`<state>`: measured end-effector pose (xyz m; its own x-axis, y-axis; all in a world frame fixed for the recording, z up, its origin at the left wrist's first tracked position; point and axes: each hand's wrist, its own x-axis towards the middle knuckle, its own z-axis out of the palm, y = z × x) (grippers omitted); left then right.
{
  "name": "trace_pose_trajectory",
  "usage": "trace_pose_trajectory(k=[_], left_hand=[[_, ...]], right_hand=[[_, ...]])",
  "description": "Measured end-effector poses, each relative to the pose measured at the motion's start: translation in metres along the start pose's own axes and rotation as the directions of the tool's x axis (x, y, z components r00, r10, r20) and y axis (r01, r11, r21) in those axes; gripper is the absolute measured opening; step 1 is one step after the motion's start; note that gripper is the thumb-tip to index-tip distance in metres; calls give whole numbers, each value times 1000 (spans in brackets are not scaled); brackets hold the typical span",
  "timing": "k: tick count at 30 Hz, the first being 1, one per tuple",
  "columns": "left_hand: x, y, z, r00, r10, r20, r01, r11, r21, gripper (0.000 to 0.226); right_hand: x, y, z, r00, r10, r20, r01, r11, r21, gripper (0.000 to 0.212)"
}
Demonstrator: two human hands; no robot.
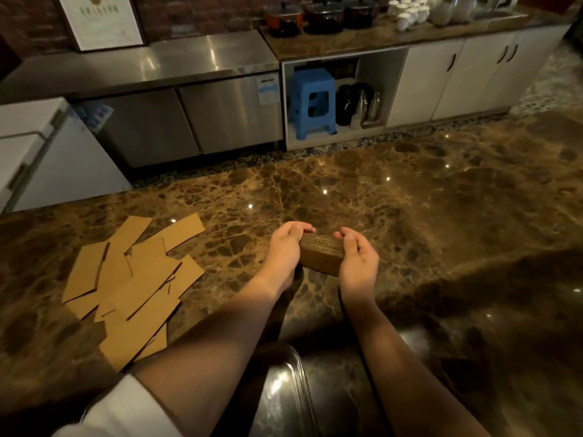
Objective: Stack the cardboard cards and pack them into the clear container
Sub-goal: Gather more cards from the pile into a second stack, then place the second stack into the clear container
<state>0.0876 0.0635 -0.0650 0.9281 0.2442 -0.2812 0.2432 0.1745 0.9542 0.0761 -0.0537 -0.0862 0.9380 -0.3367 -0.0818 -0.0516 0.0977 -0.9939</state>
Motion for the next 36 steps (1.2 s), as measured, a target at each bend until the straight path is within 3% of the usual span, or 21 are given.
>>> trace_pose_trajectory(k=[3, 8, 10, 13, 16, 19, 21, 23, 26, 28, 30, 34, 36], left_hand=[[0, -1, -4, 999, -6, 41, 9, 998, -58, 40], [0, -6, -5, 998, -25, 61, 19, 996, 90, 37], [0, -2, -8, 996, -44, 72, 35, 993, 114, 37], [0, 0, -11, 996, -23, 85, 9, 987, 159, 35], [-7, 10, -10, 994, -29, 105, 2, 967, 254, 32], [-26, 36, -25, 959, -2, 284, -49, 984, 171, 25], [-48, 64, -45, 906, 105, 409, -160, 982, 103, 52], [-74, 85, -68, 840, 247, 483, -293, 956, 22, 66], [-120, 100, -97, 809, 460, 366, -495, 869, 4, 63], [-147, 101, -120, 784, 590, 194, -605, 796, 25, 60], [-165, 108, -127, 752, 641, 152, -656, 751, 75, 57], [-209, 102, -171, 786, 594, 172, -619, 755, 216, 57], [-226, 97, -184, 808, 562, 180, -590, 770, 245, 56]], right_hand=[[2, 0, -2, 1000, 11, -5, -11, 998, 55, 24], [-13, 3, 1, 997, -50, -62, 53, 997, 49, 18], [-11, 4, -9, 988, -87, 128, 95, 994, -56, 33], [0, 0, -36, 880, -22, 475, 214, 911, -354, 72], [3, -17, -43, 854, -89, 513, 411, 719, -560, 57], [-11, -38, -46, 871, -194, 452, 430, 747, -507, 53], [-25, -58, -49, 887, -195, 419, 374, 834, -405, 53], [-50, -81, -45, 866, -207, 456, 318, 931, -179, 48], [-94, -103, -25, 836, -176, 520, 125, 983, 132, 47], [-126, -106, -7, 785, -75, 615, -48, 982, 181, 54], [-138, -113, -4, 735, -5, 678, -122, 983, 138, 54], [-175, -119, 9, 511, 70, 857, 29, 995, -99, 49], [-190, -123, 13, 463, 94, 881, 79, 986, -147, 50]])
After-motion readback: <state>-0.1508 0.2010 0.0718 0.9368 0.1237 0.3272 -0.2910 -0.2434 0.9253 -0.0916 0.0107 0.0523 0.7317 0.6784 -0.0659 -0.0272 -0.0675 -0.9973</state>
